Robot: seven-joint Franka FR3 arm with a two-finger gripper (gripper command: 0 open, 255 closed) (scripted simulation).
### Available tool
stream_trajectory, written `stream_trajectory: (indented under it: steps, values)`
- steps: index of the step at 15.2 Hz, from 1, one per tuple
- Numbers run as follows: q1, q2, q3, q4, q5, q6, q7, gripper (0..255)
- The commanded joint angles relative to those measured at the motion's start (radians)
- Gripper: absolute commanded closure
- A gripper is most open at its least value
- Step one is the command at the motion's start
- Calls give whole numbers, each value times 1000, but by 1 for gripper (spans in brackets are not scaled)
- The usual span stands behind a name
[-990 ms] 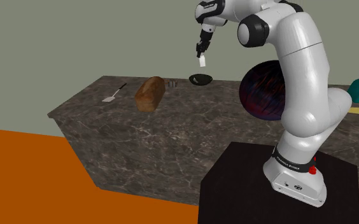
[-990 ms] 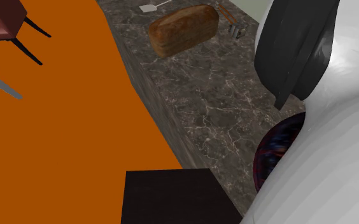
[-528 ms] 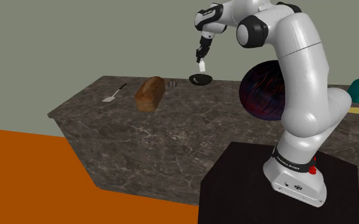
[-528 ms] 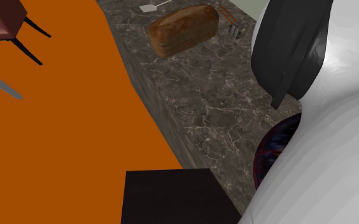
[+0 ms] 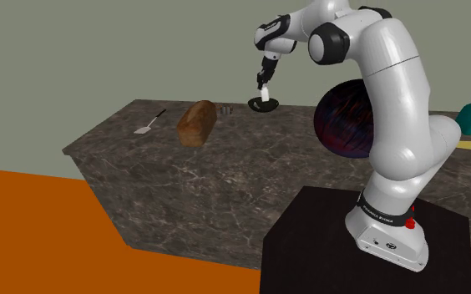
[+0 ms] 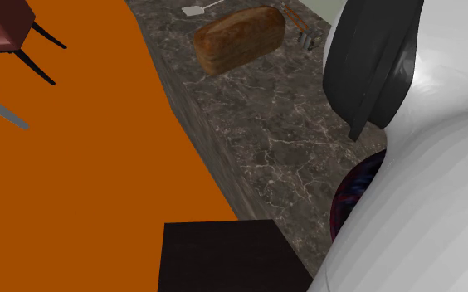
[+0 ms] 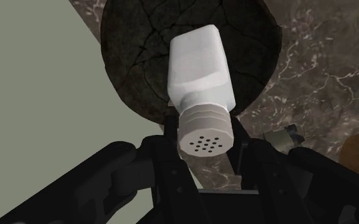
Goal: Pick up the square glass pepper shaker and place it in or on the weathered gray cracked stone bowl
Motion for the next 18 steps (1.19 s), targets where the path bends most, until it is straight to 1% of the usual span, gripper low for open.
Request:
stream_trajectory:
  steps: [1, 8, 9, 14, 18]
  values:
    - [0, 4, 2, -14, 4, 18, -7, 255]
    - [0, 4, 2, -14, 4, 18, -7, 255]
    - [0, 4, 2, -14, 4, 18, -7, 0]
    - [0, 4, 2, -14, 4, 18, -7, 0]
    - [0, -68, -16, -10, -19, -57, 5, 0]
